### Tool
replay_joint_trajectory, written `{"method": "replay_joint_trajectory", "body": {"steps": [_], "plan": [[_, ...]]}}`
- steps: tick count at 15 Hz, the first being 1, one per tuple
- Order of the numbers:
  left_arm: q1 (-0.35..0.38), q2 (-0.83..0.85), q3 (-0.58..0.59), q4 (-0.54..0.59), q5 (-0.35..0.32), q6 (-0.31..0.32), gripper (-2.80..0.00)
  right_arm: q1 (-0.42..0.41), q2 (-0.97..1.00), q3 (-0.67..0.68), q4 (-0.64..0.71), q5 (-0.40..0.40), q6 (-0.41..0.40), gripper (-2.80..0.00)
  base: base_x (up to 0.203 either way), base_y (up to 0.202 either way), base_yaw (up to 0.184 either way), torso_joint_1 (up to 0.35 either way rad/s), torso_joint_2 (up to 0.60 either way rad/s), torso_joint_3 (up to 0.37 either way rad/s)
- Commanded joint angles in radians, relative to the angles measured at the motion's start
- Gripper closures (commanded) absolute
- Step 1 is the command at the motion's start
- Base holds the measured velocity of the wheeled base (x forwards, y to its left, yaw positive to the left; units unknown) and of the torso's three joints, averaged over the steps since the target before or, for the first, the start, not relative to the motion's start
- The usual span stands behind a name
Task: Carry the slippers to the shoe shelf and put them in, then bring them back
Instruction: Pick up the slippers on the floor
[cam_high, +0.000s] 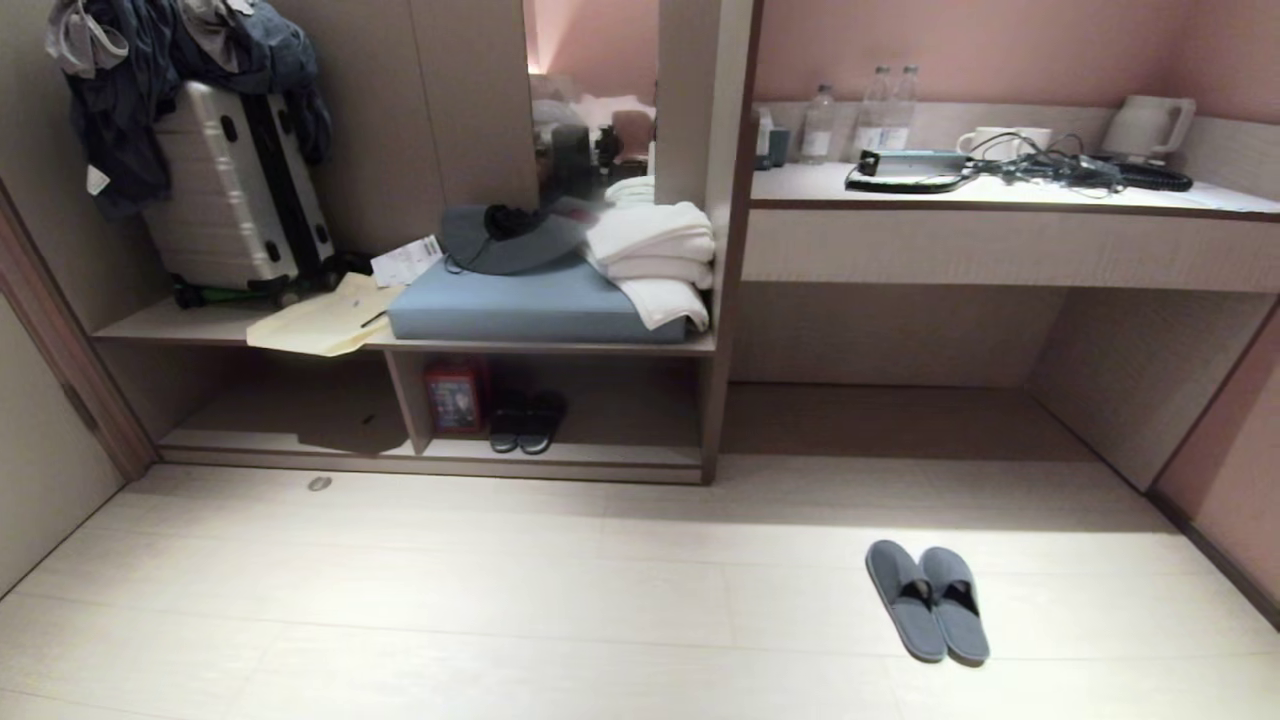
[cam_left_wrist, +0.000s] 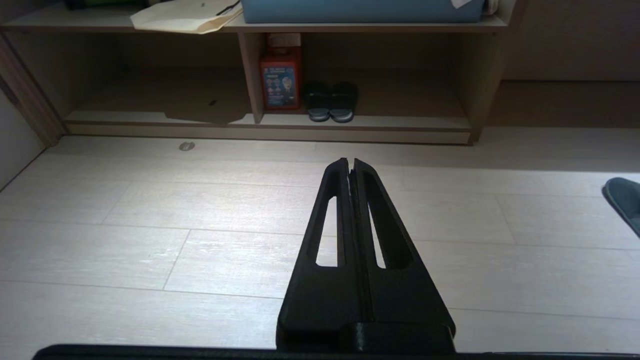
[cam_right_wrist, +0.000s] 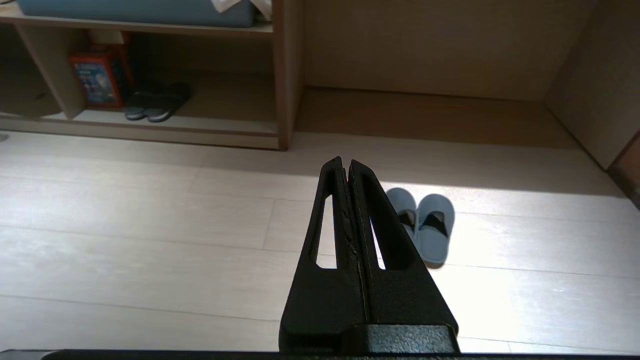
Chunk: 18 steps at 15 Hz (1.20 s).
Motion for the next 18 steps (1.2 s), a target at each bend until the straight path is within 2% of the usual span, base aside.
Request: {"method": "replay_joint_trajectory", "body": {"steps": [1,18], "plan": [[0.0,0.0,0.0,0.0,0.0,-0.001,0.0,0.001,0.001,0.0,0.0,0.0,0.0,0.0,0.0,-0.194,0.001,0.0,0.0,0.002],[0.0,0.0,0.002,0.0,0.0,-0.001,0.0,0.001,0.0,0.0,0.0,0.0,0.0,0.0,0.0,-0.197,0.001,0.003,0.0,0.001]]}}
